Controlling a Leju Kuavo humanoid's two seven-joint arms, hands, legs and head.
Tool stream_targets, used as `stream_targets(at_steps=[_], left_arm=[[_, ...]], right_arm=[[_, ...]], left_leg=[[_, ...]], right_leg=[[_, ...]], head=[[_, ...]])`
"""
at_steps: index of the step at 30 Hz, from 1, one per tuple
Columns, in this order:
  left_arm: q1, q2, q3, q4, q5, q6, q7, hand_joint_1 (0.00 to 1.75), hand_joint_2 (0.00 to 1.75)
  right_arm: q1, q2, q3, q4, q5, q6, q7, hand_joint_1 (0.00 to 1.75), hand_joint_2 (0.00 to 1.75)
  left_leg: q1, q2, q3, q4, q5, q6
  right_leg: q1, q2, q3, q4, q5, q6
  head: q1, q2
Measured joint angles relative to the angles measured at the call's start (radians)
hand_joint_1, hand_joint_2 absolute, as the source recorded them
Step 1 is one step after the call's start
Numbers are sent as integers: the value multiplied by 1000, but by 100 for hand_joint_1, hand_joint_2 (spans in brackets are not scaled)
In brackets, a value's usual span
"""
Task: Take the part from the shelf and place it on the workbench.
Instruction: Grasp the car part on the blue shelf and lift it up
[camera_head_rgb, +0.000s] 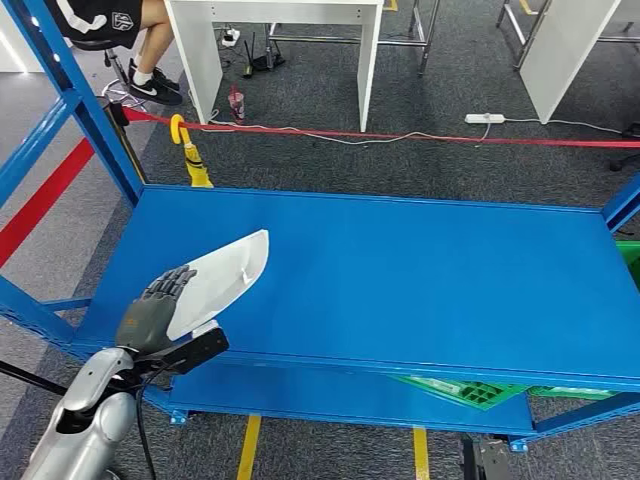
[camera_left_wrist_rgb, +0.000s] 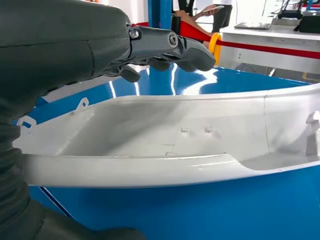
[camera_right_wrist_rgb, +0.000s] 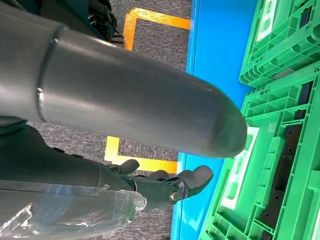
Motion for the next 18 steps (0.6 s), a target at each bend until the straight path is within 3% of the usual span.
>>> stream_targets(at_steps=[4, 5, 6, 8, 9, 10, 18], left_arm=[[-1, 0, 0, 0, -14, 6, 13, 0, 175], [-1, 0, 0, 0, -22, 10, 21, 8, 175], [-2, -1, 0, 0, -31, 15, 29, 41, 175], [-3, -2, 0, 0, -44, 23, 43, 129, 175], [-3, -4, 0, 0, -50, 26, 48, 164, 175], [-3, -6, 1, 0, -54, 29, 52, 175, 175], [-3, -17, 3, 0, -65, 34, 64, 175, 175]], right_arm=[[0, 0, -2, 0, 1, 0, -1, 0, 0], [0, 0, -3, 0, 2, 0, -1, 0, 0], [0, 0, -3, 0, 2, -1, -1, 0, 0], [0, 0, -4, 0, 3, -3, -1, 0, 0], [0, 0, -5, 0, 3, -5, -1, 0, 0], [0, 0, -5, 0, 4, -7, -1, 0, 0], [0, 0, -14, 0, 7, -16, -1, 0, 0]], left_leg=[[0, 0, 0, 0, 0, 0], [0, 0, 0, 0, 0, 0], [0, 0, 0, 0, 0, 0], [0, 0, 0, 0, 0, 0], [0, 0, 0, 0, 0, 0], [0, 0, 0, 0, 0, 0], [0, 0, 0, 0, 0, 0]], right_leg=[[0, 0, 0, 0, 0, 0], [0, 0, 0, 0, 0, 0], [0, 0, 0, 0, 0, 0], [0, 0, 0, 0, 0, 0], [0, 0, 0, 0, 0, 0], [0, 0, 0, 0, 0, 0], [0, 0, 0, 0, 0, 0]], head=[[0, 0], [0, 0], [0, 0], [0, 0], [0, 0], [0, 0], [0, 0]])
